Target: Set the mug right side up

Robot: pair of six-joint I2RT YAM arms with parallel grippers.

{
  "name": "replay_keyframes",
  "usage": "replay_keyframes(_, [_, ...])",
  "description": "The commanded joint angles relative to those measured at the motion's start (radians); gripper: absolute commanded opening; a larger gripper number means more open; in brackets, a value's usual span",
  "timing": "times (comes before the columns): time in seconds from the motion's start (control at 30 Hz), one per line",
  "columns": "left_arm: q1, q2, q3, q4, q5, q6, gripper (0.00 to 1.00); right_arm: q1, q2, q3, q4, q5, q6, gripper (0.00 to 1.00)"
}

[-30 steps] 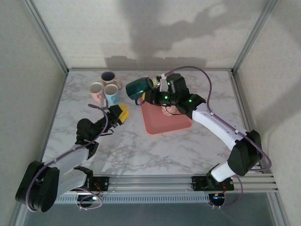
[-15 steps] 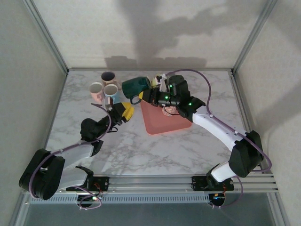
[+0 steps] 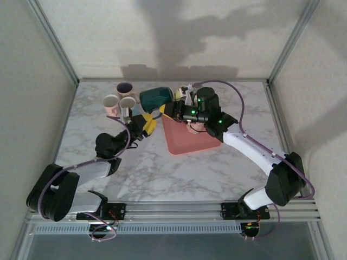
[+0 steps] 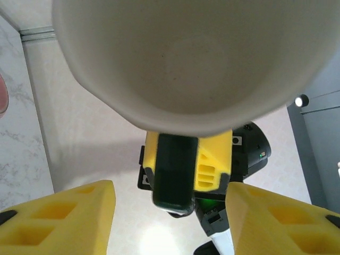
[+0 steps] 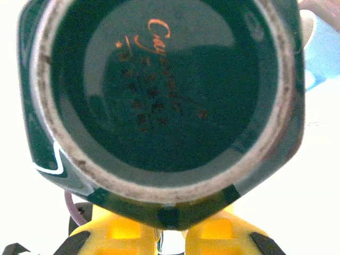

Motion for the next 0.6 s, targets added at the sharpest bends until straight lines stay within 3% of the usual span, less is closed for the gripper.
replay_keyframes(0.0, [-0.011,0.022,0.048,0.103,-0.005,-0.018,0.53,0.009,-0.05,0.002,0.146,-0.044,0.005,0.0])
replay_keyframes(0.5, [-0.018,0.058,0.076,0.154,-0.032,-0.035,0.22,0.021,-0.045,-0.005,0.139,-0.068,0.0,0.0])
replay_keyframes(0.57, [-0.02,0.058,0.075,0.159,-0.033,-0.034,0.13,0.021,-0.045,-0.004,0.138,-0.068,-0.002,0.0])
